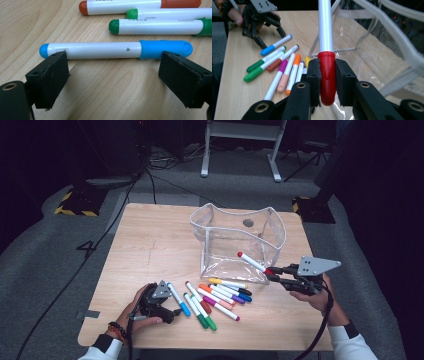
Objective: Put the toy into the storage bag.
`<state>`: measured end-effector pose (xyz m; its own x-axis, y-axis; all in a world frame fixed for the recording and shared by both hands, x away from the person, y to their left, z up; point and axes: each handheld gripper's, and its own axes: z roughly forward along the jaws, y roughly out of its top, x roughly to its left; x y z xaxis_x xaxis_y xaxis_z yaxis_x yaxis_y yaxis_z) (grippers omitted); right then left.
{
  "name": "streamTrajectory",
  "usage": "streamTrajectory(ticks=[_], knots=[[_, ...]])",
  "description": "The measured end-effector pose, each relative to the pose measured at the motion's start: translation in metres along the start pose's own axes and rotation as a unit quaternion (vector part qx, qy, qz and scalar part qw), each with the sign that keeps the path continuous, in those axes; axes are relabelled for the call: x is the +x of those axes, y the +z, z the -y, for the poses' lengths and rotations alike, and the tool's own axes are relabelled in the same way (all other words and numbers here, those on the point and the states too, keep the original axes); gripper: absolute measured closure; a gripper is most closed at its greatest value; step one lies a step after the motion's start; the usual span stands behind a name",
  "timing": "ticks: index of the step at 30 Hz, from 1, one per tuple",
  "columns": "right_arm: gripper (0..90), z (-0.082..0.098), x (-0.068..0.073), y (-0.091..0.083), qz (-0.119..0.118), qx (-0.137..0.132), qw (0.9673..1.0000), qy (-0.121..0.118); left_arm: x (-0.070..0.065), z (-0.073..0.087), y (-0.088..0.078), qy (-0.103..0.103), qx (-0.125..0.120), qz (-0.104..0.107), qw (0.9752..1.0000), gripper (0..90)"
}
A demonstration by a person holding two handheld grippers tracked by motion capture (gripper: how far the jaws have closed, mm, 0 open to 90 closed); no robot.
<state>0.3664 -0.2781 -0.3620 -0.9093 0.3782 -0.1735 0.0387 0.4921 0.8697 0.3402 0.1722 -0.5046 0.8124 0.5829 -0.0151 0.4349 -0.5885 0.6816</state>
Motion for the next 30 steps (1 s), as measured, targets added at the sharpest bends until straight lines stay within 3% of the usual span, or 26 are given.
streamTrajectory(ticks=[15, 22, 30], knots=[[75.1, -0.046, -0.017, -0.013, 0.035, -0.003, 0.999, -0.028, 0.0, 0.0, 0.0, 0.0, 0.0, 0.0, 1.0, 10.0], [75.1, -0.063, -0.037, -0.01, 0.057, 0.01, 0.9977, -0.034, 0.0, 0.0, 0.0, 0.001, 0.0, 0.0, 1.0, 10.0], [75.1, -0.074, -0.066, 0.003, 0.068, 0.033, 0.9969, -0.021, 0.0, 0.0, 0.0, 0.0, 0.0, 0.0, 1.0, 10.0]])
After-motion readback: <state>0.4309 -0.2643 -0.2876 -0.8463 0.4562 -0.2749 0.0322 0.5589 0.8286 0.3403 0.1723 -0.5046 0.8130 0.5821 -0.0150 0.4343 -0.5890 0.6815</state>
